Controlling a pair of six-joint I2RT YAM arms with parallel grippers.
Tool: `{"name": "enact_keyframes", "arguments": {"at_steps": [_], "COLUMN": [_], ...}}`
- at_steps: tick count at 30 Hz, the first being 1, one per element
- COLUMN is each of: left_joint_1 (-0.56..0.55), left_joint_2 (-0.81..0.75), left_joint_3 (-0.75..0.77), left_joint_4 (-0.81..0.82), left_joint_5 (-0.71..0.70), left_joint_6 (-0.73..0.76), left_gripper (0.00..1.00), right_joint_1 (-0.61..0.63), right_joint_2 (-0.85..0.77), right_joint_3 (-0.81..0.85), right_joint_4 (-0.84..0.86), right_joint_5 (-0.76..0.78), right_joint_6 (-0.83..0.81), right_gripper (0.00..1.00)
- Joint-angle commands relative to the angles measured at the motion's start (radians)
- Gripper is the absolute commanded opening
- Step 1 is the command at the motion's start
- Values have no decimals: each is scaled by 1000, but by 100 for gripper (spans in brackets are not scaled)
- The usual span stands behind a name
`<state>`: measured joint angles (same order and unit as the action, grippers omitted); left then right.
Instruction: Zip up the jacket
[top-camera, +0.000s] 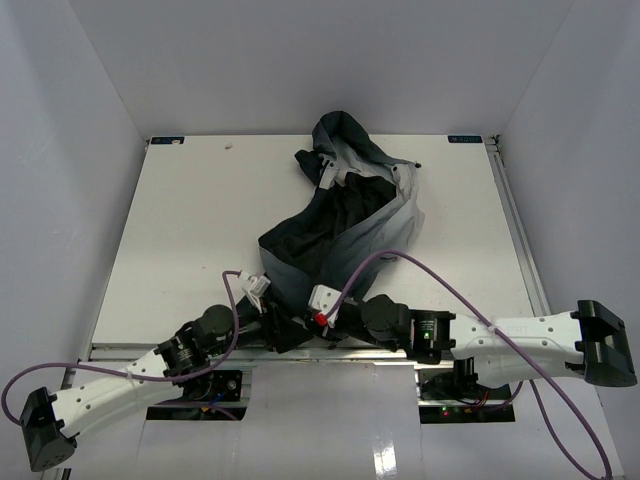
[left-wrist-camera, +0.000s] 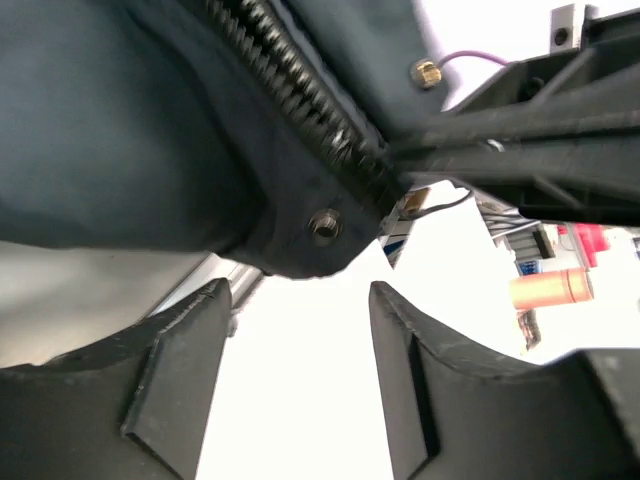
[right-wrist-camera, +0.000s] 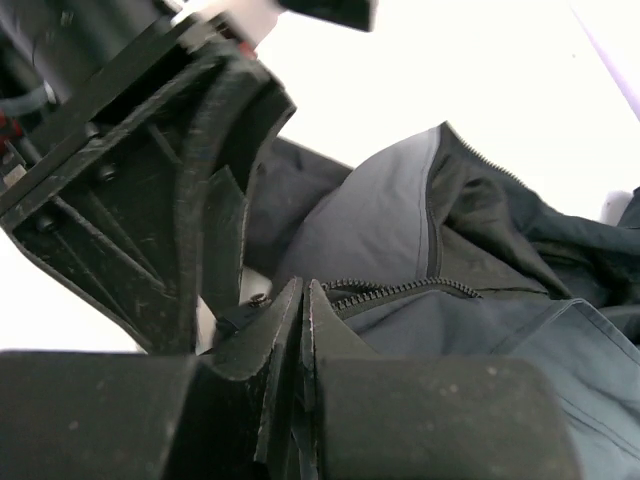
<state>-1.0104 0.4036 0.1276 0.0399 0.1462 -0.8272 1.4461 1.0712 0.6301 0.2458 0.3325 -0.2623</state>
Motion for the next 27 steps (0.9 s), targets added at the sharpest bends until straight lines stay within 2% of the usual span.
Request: {"name": "enact_keyframes", "arguments": {"at_steps": [1,4,8,11,15,21,27], "left_joint_1": [-5,-5,-5,-5,-5,-7,-8], "left_joint_2": [-80,-88,-96,-87,-50,55,96], "left_joint_3": [7,2,-46,-60,-22,43,129], "left_joint_4": [-63,-48,98,135,43,-35,-125], "left_joint_5": [-18,-31,-2,-2,-46,-127,-289], "left_joint_6": [-52,-82,-141,-148,-56,52,114], "left_gripper": [69,68,69,68,63,63,63], "right_joint_1": [18,26,39,44,46,46,46], "right_joint_2": [-65,-58,-35,-25,-20,18,64], "right_joint_3": [-46,-68,-90,-93,-92,-59,12], "right_joint_4": [148,216,265,289,297,274,224], "right_joint_5": [76,89,102,113,155,229,291], "right_joint_6": [105,119,135,148,159,192,255], "right_gripper": [8,8,8,8,8,8,8]}}
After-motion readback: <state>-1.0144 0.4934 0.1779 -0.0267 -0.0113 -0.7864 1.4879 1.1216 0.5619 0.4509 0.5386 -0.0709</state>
